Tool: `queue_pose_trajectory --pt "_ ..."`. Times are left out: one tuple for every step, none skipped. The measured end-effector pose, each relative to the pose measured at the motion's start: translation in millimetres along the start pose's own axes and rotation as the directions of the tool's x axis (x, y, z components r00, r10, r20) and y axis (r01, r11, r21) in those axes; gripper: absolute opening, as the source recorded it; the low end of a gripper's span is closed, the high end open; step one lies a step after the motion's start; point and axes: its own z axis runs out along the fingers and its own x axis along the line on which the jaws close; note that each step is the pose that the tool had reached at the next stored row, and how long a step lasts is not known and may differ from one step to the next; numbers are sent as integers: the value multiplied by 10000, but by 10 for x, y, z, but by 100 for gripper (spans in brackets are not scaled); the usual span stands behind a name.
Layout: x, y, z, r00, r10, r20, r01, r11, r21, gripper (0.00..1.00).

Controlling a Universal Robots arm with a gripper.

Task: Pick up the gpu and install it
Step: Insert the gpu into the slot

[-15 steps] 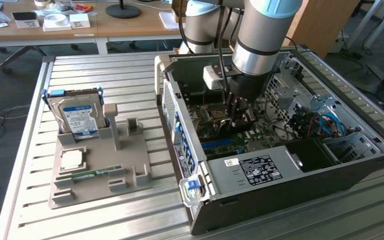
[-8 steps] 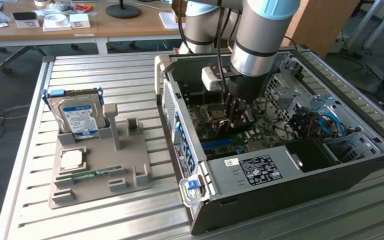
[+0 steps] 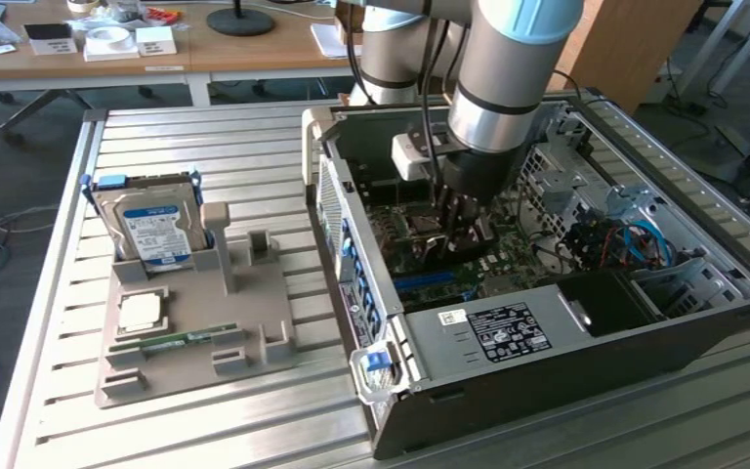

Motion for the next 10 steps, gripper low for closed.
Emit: queue_pose_trajectory --pt "-1 1 2 10000 1 0 -1 10000 0 27" --pt "-2 3 3 10000 2 0 -2 10000 0 27" --pt "-3 6 5 10000 3 2 -3 10000 2 27" --pt "-4 8 6 10000 3 3 -3 10000 1 27" --pt "-5 9 6 10000 1 2 -1 10000 1 27" --pt "-6 10 7 10000 1 3 -1 10000 1 27" --pt "-7 12 7 10000 0 4 0 10000 1 27" --pt "-13 16 8 10000 2 4 -2 10000 2 27" --pt "-19 20 8 10000 2 3 -2 10000 2 27" --pt "-24 23 9 10000 2 3 -2 10000 2 27"
